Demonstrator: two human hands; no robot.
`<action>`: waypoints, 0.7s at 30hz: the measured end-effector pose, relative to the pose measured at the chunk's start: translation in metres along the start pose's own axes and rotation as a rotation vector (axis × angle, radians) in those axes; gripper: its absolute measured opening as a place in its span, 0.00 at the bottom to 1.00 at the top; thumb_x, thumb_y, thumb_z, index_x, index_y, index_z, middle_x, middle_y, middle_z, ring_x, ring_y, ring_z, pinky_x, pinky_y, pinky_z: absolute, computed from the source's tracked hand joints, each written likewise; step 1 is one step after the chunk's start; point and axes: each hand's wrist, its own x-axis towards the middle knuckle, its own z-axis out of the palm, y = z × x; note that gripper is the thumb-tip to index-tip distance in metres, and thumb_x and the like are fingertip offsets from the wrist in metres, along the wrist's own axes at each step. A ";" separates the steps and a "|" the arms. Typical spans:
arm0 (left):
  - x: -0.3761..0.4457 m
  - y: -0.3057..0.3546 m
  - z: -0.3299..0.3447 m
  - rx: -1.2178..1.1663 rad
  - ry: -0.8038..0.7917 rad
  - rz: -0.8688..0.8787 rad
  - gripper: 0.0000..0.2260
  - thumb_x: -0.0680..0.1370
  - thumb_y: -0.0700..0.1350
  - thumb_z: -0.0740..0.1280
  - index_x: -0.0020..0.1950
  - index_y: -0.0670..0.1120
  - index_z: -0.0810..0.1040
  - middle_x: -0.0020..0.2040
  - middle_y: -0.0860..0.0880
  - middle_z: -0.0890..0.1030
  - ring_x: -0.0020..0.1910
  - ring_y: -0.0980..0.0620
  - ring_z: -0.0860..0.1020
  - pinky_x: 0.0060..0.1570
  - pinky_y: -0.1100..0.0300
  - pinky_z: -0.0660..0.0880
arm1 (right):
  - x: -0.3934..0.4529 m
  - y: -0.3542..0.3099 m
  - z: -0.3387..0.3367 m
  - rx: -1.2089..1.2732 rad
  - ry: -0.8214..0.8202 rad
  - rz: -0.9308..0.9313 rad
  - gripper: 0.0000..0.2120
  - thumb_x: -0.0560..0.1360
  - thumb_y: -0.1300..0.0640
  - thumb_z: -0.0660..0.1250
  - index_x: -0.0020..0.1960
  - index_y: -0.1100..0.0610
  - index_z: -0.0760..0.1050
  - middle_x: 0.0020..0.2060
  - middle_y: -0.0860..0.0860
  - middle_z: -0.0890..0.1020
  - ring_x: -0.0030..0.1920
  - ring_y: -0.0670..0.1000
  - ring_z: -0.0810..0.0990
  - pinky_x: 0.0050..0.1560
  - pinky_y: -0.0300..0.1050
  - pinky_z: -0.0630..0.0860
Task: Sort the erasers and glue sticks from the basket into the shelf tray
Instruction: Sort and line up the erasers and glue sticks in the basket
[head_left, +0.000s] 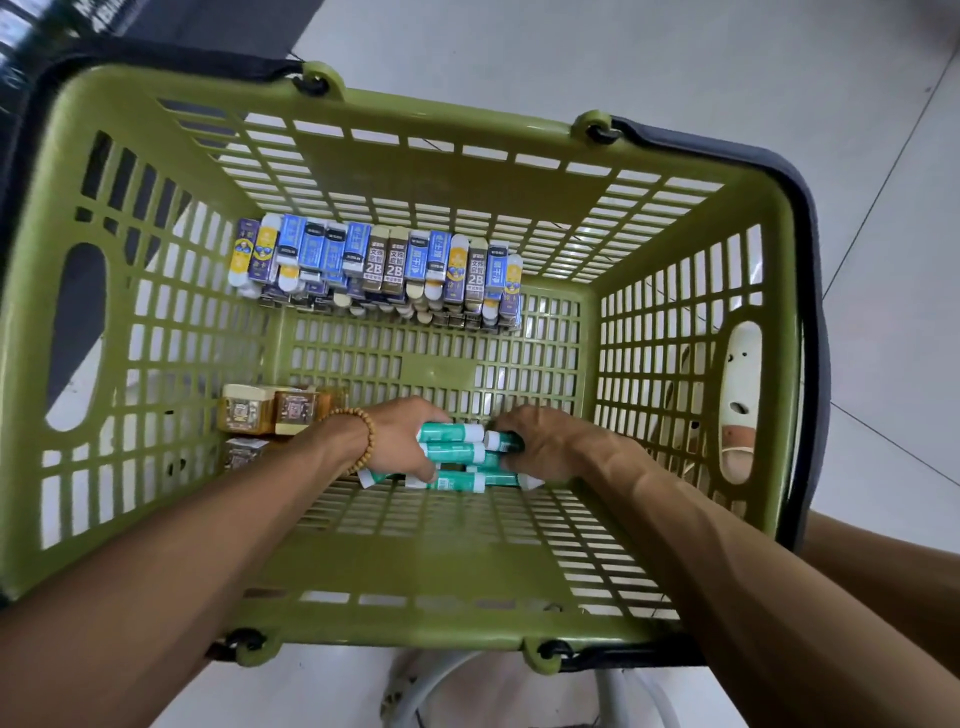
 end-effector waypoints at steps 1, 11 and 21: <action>0.000 0.001 -0.001 -0.026 0.003 -0.002 0.15 0.73 0.40 0.74 0.58 0.49 0.76 0.45 0.49 0.79 0.34 0.55 0.75 0.25 0.66 0.69 | 0.000 0.000 0.002 -0.006 0.007 0.003 0.12 0.80 0.56 0.66 0.63 0.52 0.74 0.52 0.48 0.78 0.49 0.47 0.75 0.45 0.36 0.69; -0.024 -0.002 -0.024 -0.422 0.222 -0.009 0.24 0.69 0.36 0.75 0.62 0.50 0.75 0.47 0.45 0.80 0.38 0.51 0.79 0.35 0.58 0.79 | 0.005 -0.006 0.008 -0.058 -0.004 0.004 0.17 0.76 0.55 0.70 0.64 0.50 0.75 0.55 0.48 0.81 0.56 0.51 0.79 0.58 0.46 0.76; -0.080 -0.016 -0.022 -0.801 0.559 0.005 0.26 0.57 0.43 0.75 0.55 0.48 0.80 0.45 0.49 0.83 0.46 0.48 0.80 0.53 0.52 0.77 | 0.010 -0.025 -0.006 0.012 0.094 -0.077 0.07 0.79 0.56 0.66 0.55 0.57 0.73 0.46 0.51 0.78 0.48 0.53 0.77 0.41 0.42 0.70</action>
